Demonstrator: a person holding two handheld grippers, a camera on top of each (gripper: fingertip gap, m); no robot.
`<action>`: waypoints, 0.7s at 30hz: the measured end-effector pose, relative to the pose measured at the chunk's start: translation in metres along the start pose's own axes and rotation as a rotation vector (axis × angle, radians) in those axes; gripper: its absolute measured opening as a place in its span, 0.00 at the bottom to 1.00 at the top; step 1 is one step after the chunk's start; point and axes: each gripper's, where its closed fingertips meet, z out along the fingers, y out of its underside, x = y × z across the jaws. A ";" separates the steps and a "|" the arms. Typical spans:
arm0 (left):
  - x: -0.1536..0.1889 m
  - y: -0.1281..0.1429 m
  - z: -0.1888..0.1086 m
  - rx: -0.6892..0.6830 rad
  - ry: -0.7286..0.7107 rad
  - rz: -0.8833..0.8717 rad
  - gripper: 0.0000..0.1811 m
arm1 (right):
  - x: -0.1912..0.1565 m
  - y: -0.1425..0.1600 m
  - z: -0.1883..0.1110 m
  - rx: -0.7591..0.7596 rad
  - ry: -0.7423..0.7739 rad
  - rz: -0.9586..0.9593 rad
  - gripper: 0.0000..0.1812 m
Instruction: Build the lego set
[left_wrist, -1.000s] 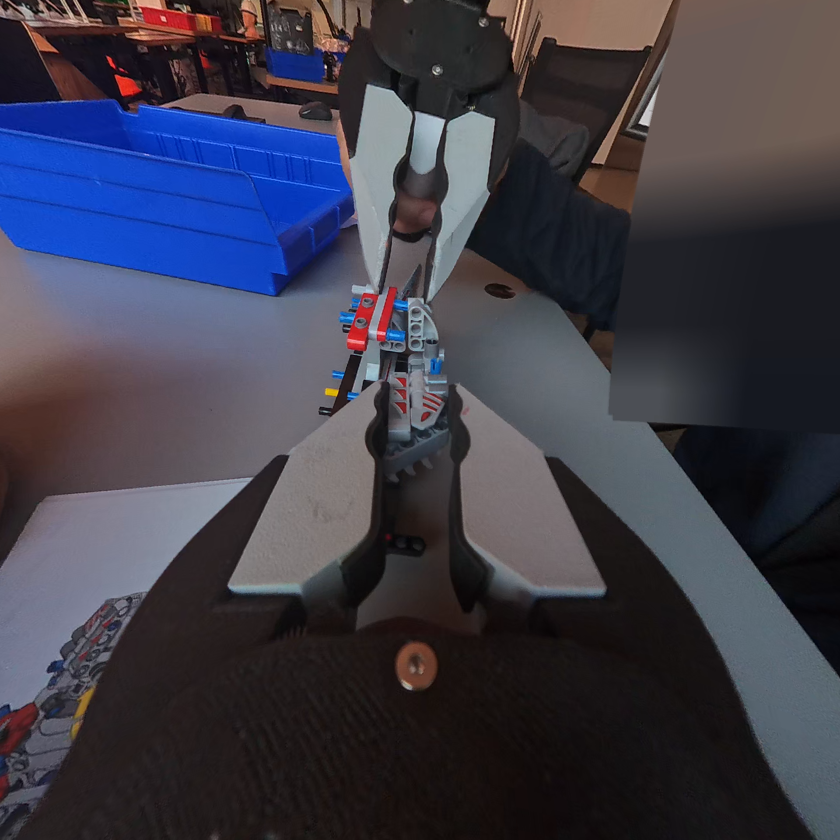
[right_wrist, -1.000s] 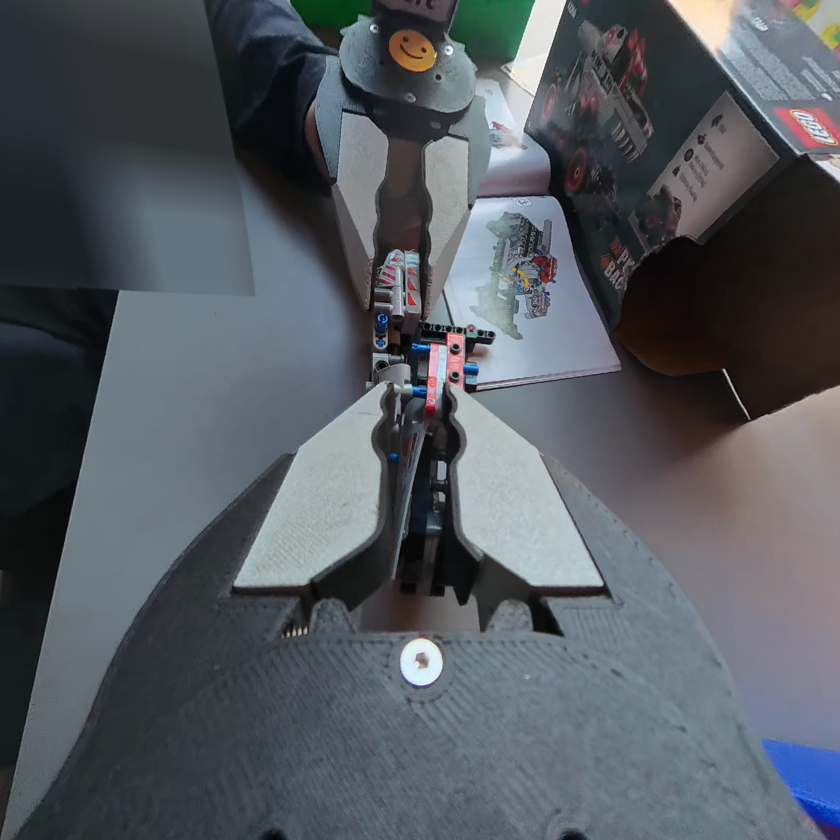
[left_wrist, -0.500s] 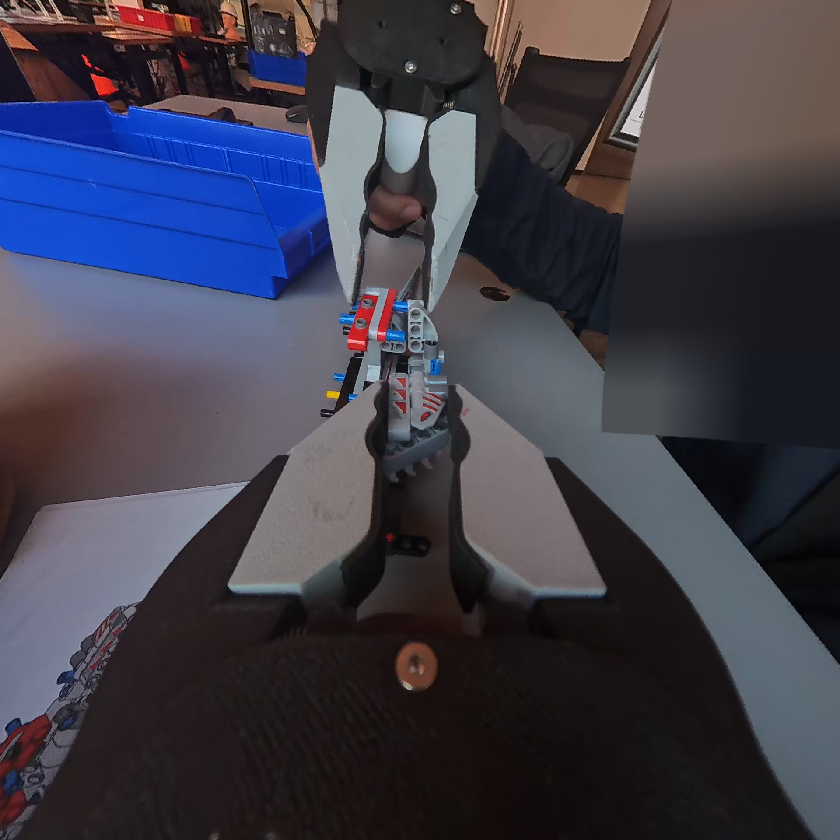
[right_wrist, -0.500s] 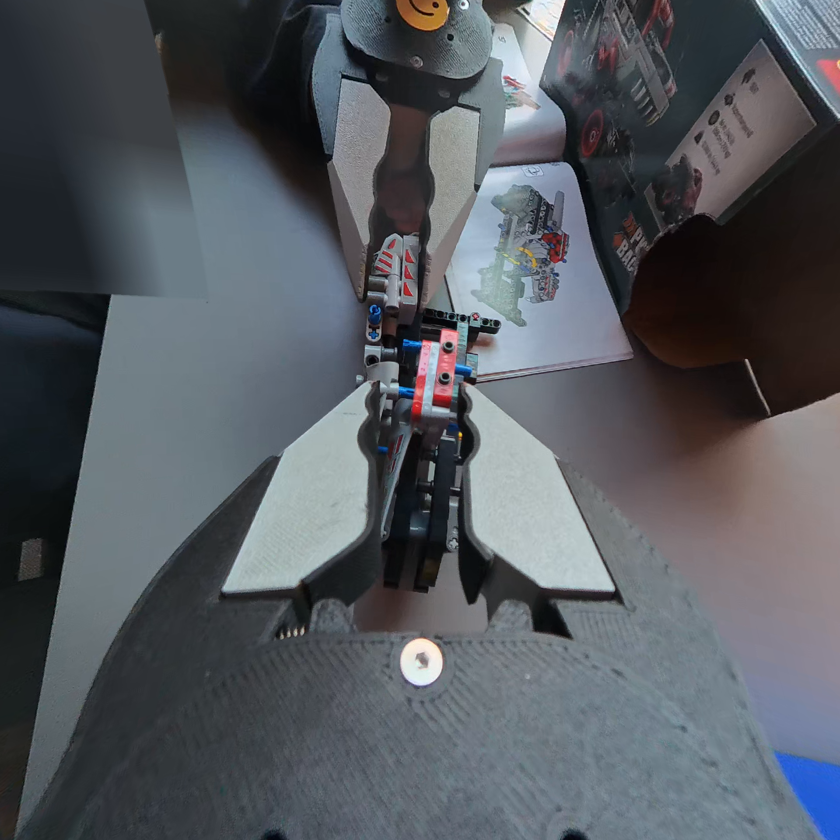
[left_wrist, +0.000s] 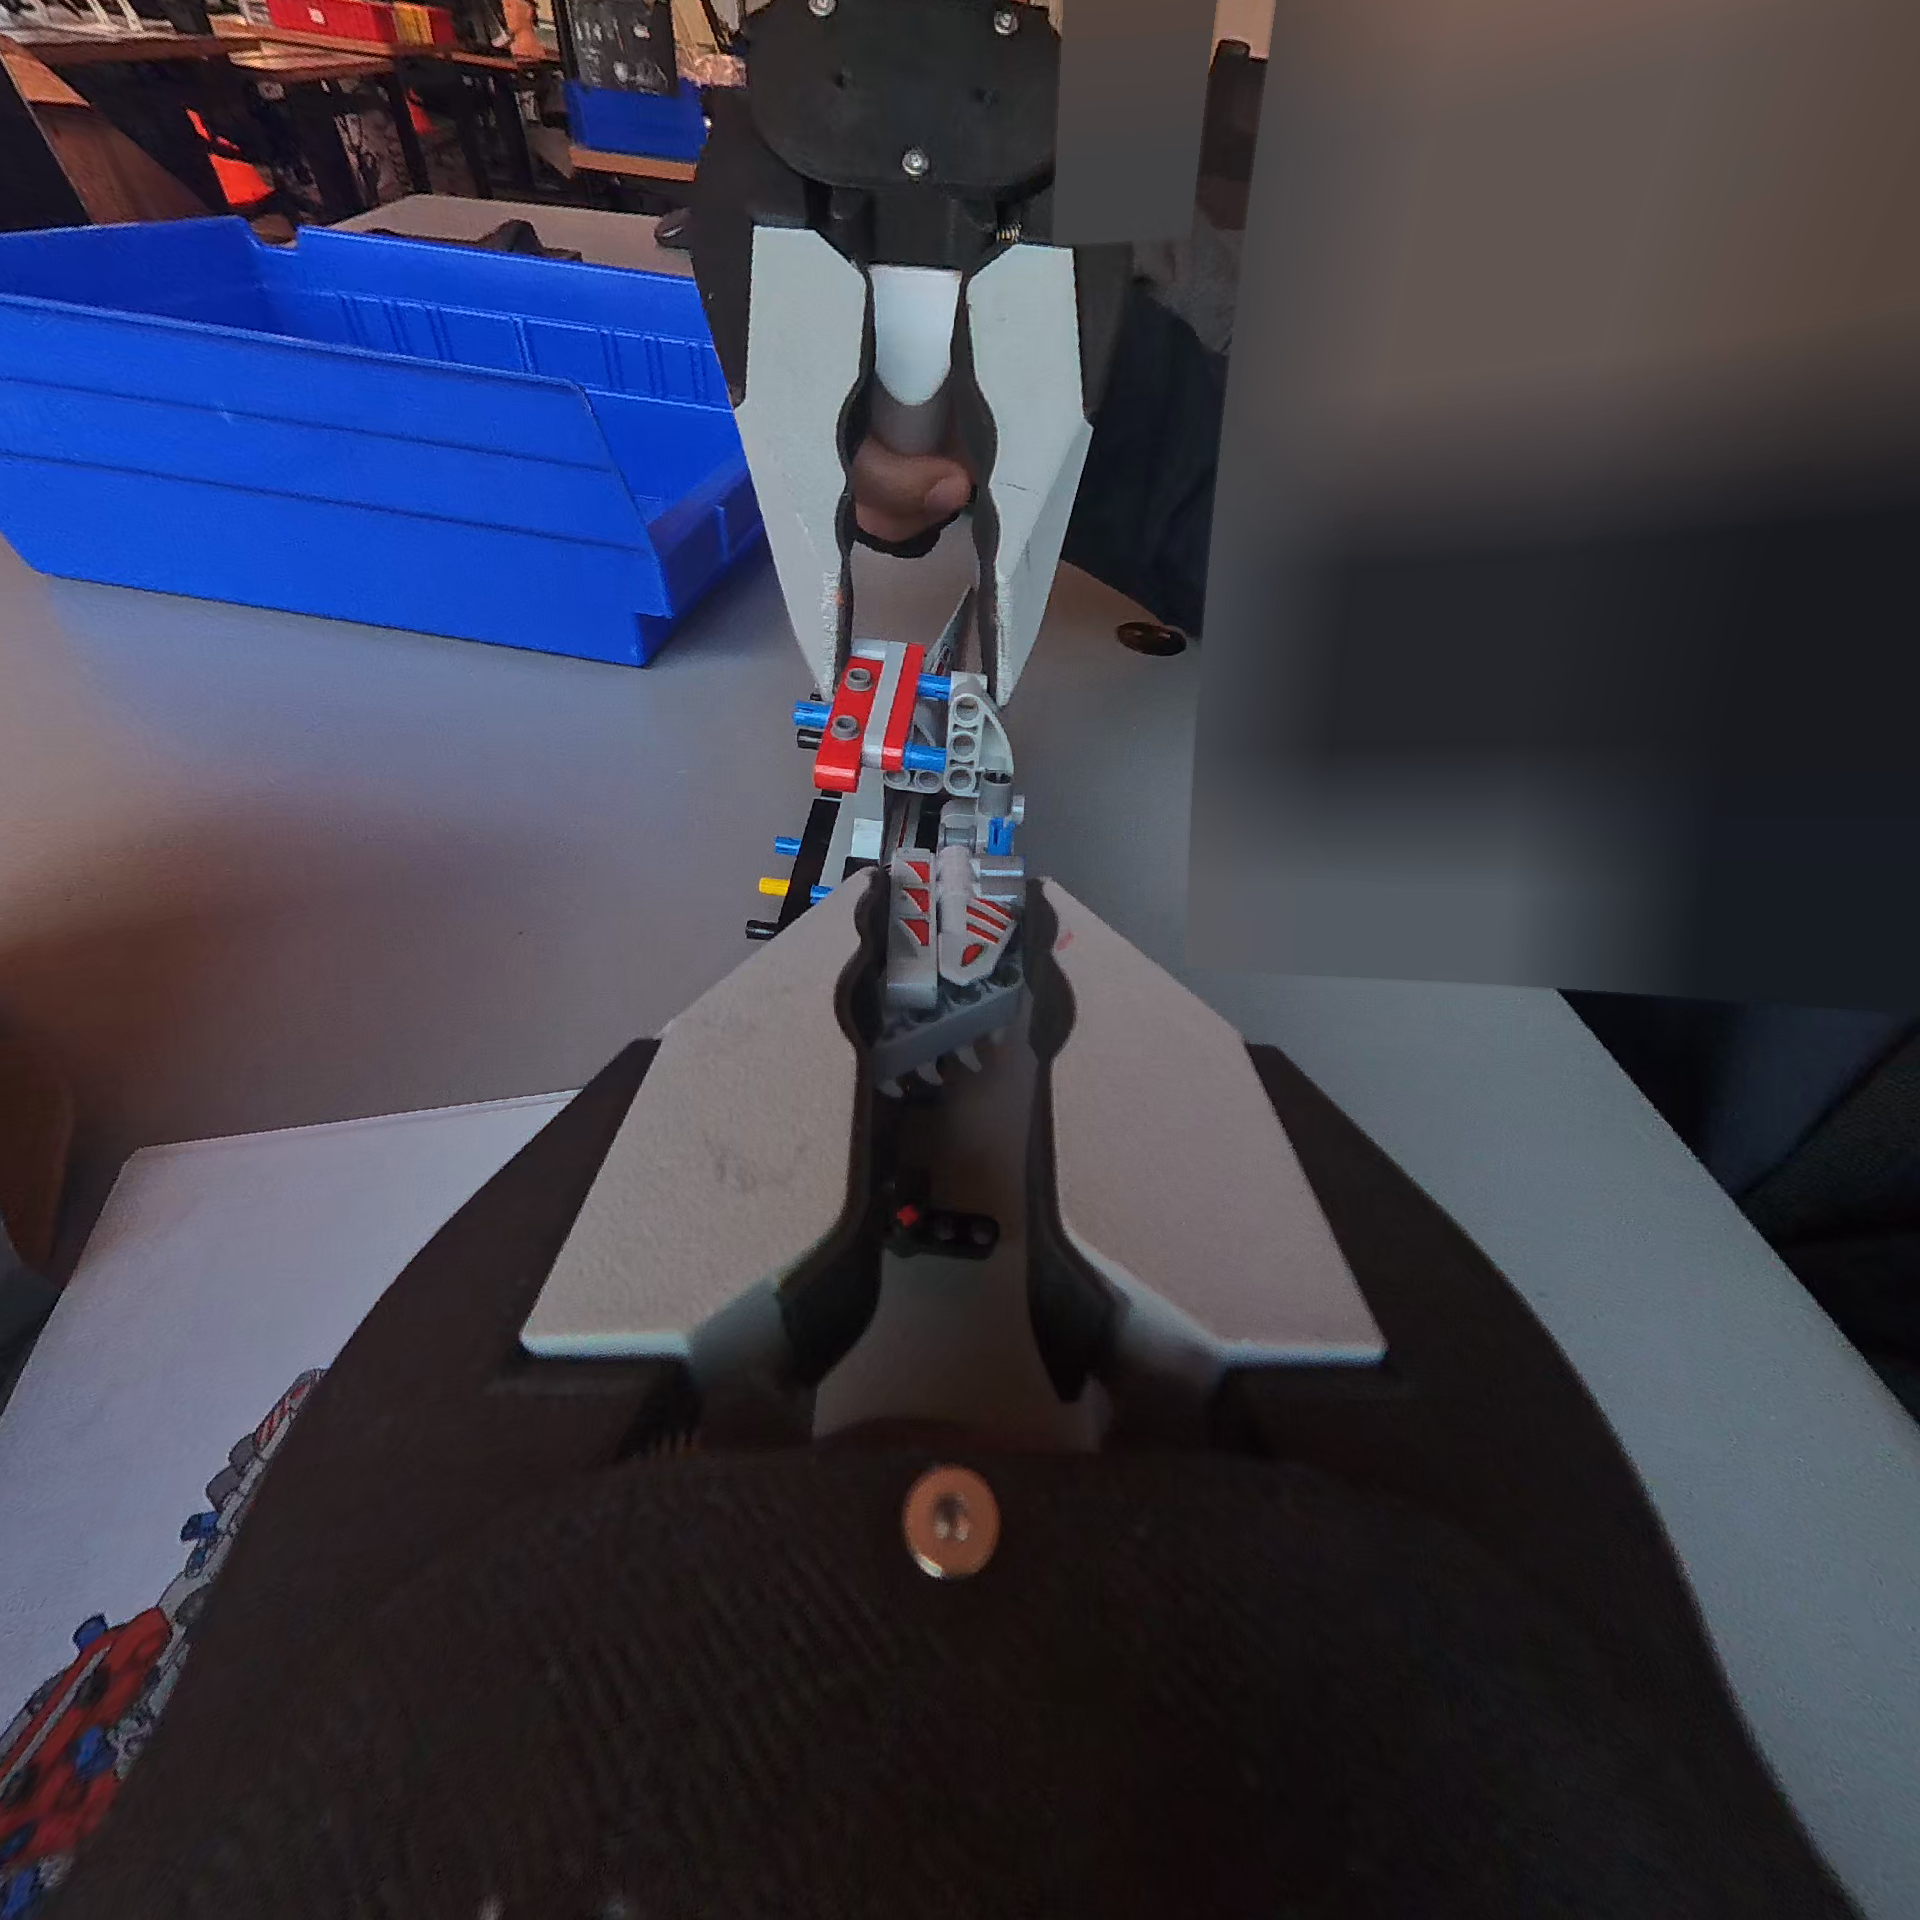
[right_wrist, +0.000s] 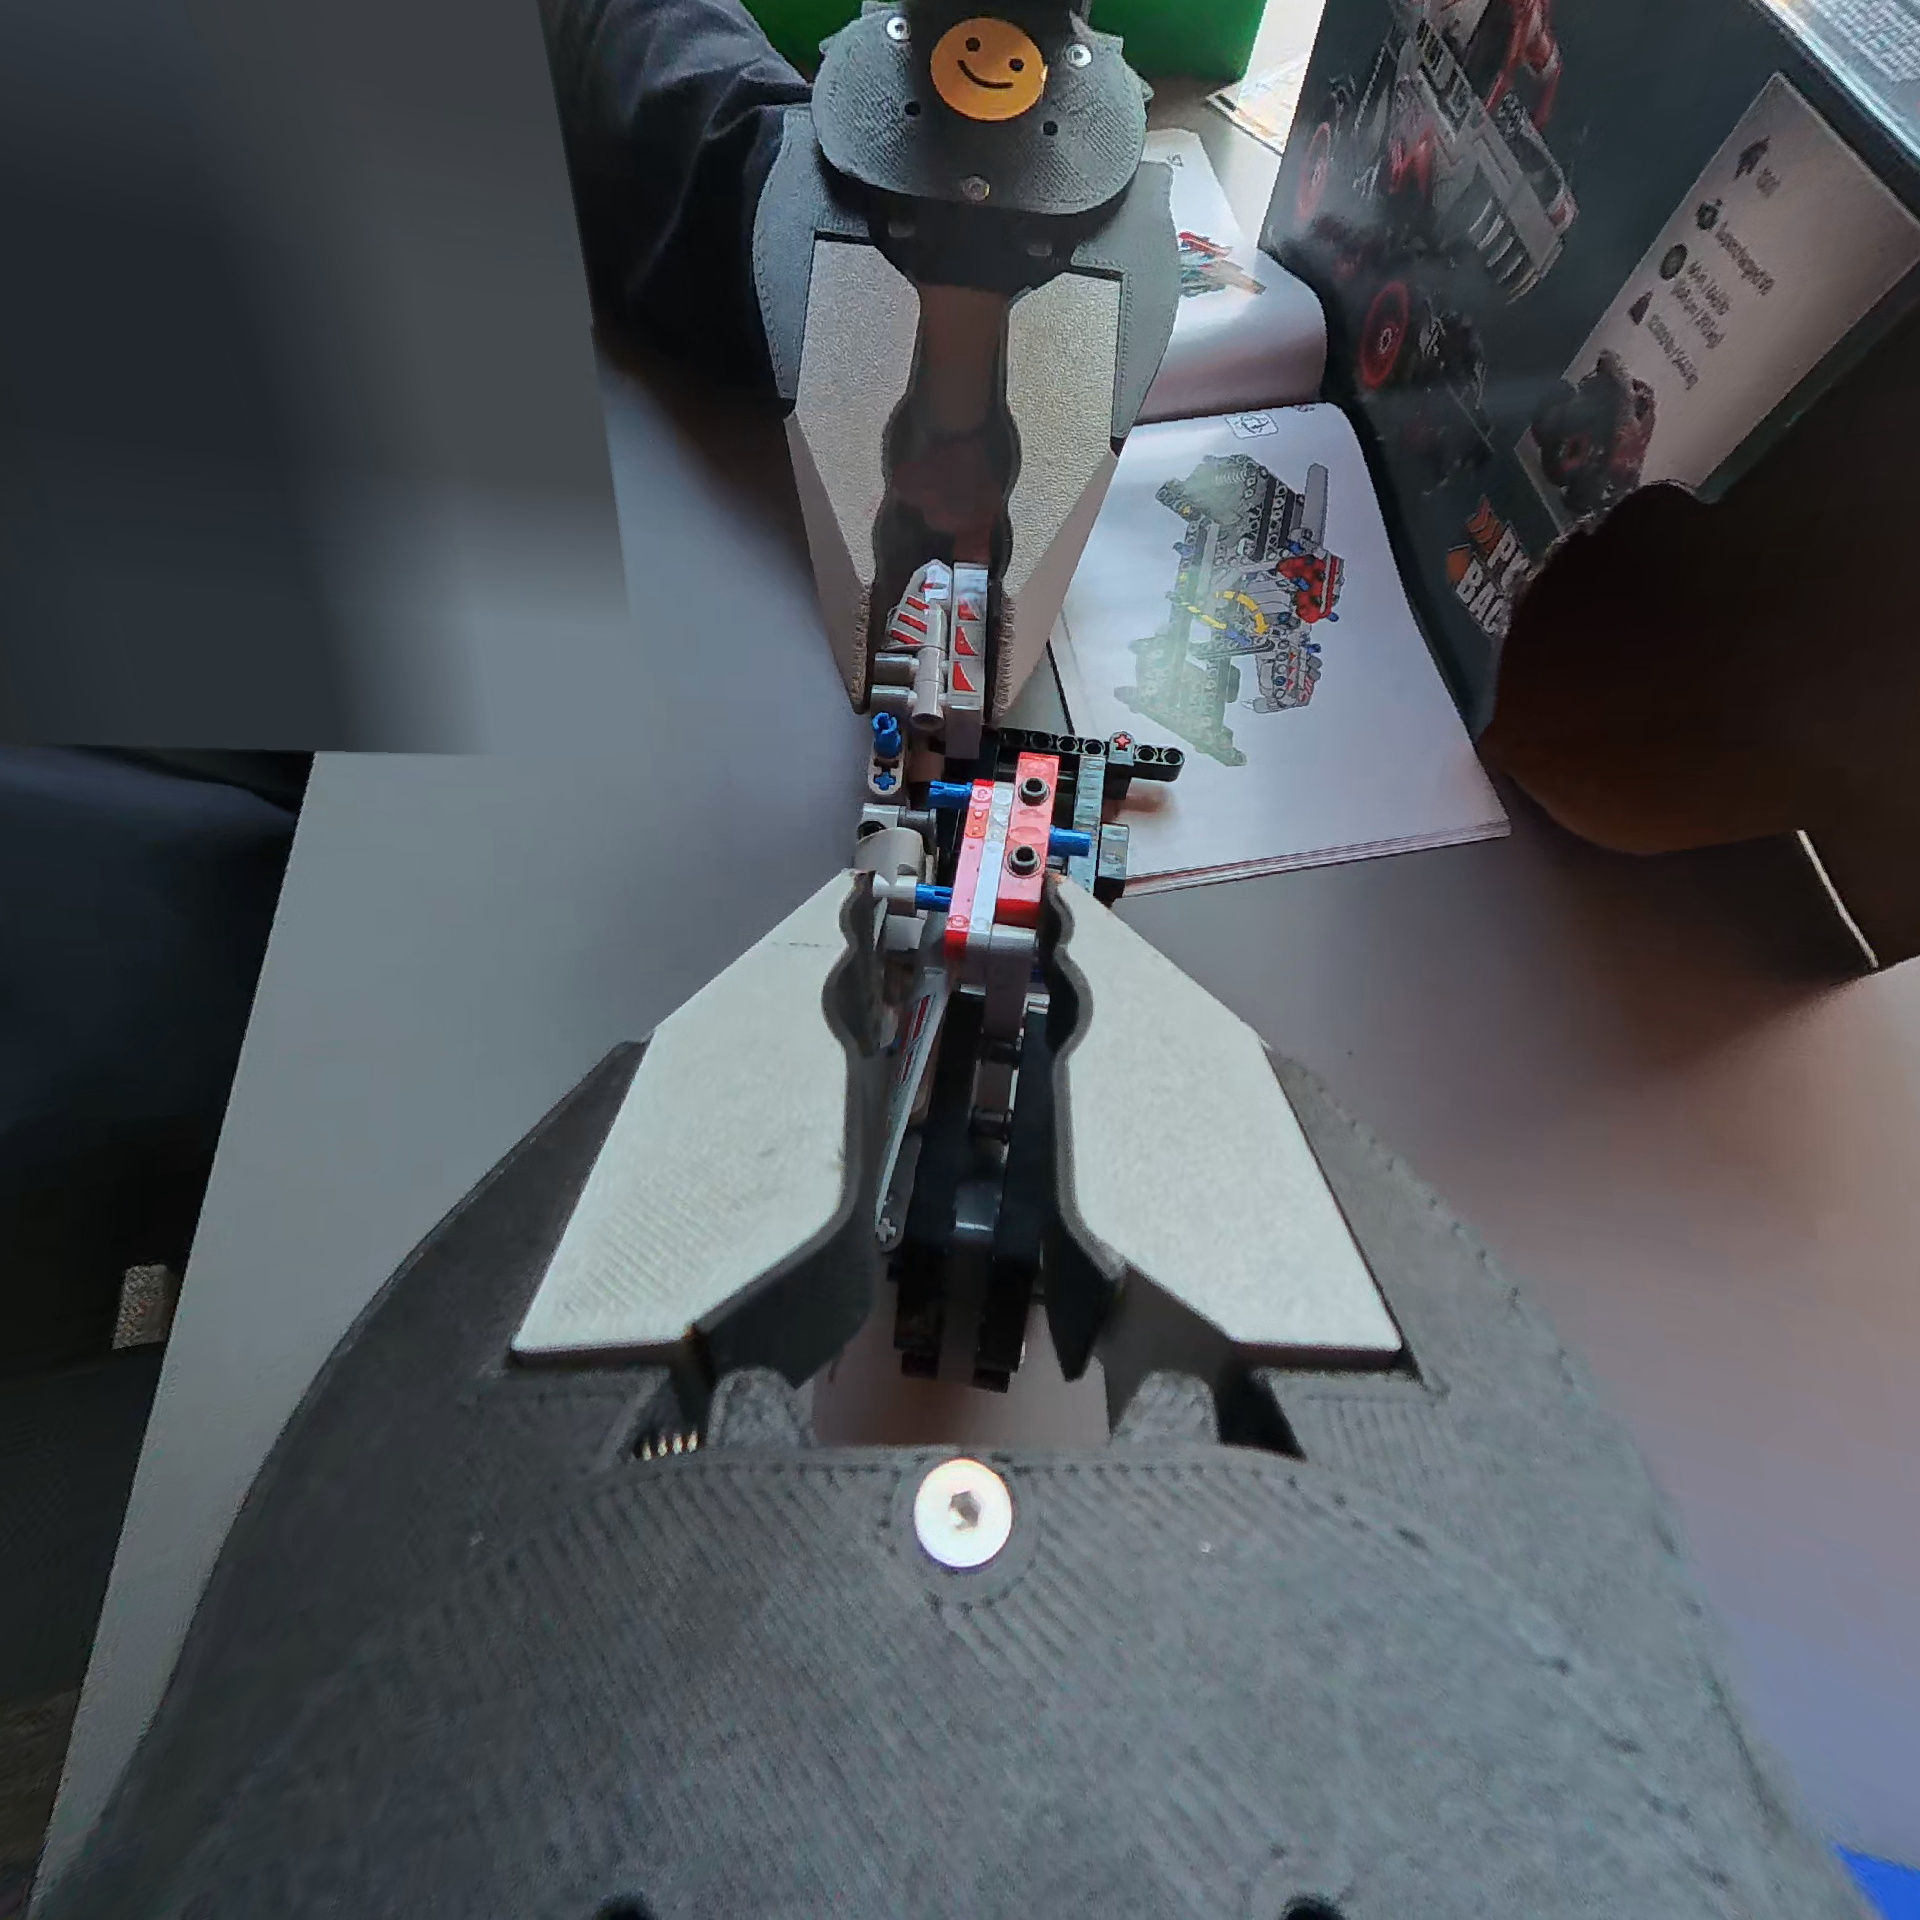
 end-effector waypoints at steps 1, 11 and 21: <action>-0.001 0.001 0.000 -0.006 -0.008 0.011 0.13 | 0.001 0.000 0.000 0.004 0.001 0.000 0.16; -0.004 0.004 0.000 -0.033 -0.030 0.032 0.12 | -0.002 0.000 0.002 -0.014 -0.004 -0.042 0.12; -0.005 0.005 0.000 -0.040 -0.022 0.018 0.12 | 0.002 -0.003 0.001 0.020 -0.027 0.000 0.12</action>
